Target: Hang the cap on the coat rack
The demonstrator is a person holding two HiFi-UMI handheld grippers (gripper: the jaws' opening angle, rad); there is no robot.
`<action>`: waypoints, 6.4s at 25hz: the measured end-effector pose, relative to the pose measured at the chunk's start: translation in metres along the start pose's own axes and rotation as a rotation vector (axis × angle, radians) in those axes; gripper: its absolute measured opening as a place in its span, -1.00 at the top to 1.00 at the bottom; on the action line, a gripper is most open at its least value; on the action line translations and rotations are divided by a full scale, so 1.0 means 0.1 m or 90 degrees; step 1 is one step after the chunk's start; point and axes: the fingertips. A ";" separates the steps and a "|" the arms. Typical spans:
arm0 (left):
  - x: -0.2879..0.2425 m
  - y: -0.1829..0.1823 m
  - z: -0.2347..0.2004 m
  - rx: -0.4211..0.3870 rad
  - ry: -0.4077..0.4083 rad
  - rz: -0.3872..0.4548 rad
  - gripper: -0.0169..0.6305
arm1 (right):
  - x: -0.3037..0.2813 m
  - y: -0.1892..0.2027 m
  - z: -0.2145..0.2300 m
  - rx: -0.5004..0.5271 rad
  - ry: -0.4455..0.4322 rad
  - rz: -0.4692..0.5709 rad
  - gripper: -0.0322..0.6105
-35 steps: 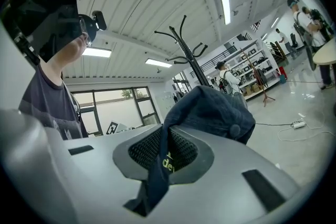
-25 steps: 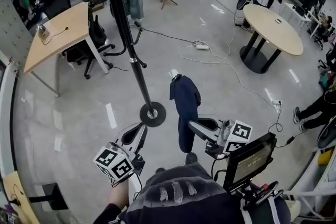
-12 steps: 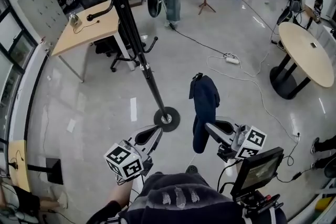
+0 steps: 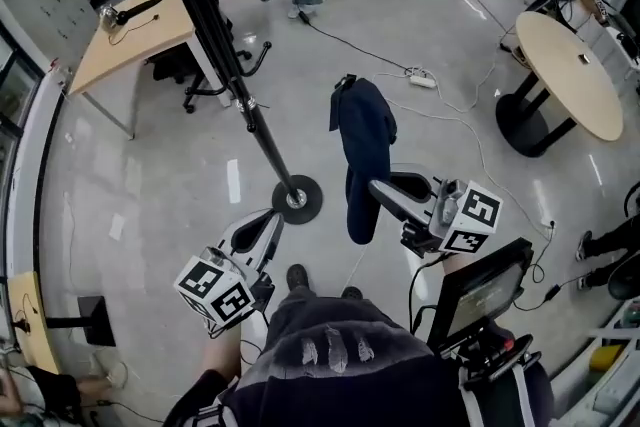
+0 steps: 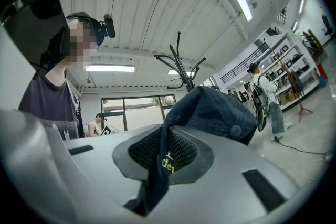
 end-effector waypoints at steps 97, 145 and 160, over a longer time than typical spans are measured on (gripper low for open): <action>0.25 -0.43 -1.58 0.058 0.064 0.042 0.92 | -1.85 -1.53 0.59 0.167 -0.053 0.042 0.80; 0.23 -0.43 -1.85 0.065 0.072 0.043 0.92 | -1.93 -1.36 0.53 0.025 -0.188 0.075 0.80; 0.19 -0.47 -1.79 0.063 0.058 0.034 0.92 | -2.03 -1.24 0.81 0.065 -0.064 0.004 0.80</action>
Point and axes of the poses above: the fingertips, and each gripper's own axes: x backward along the fingers, z to its right, y out of its underside, and after that the axes turned 11 degrees about -z, right-handed
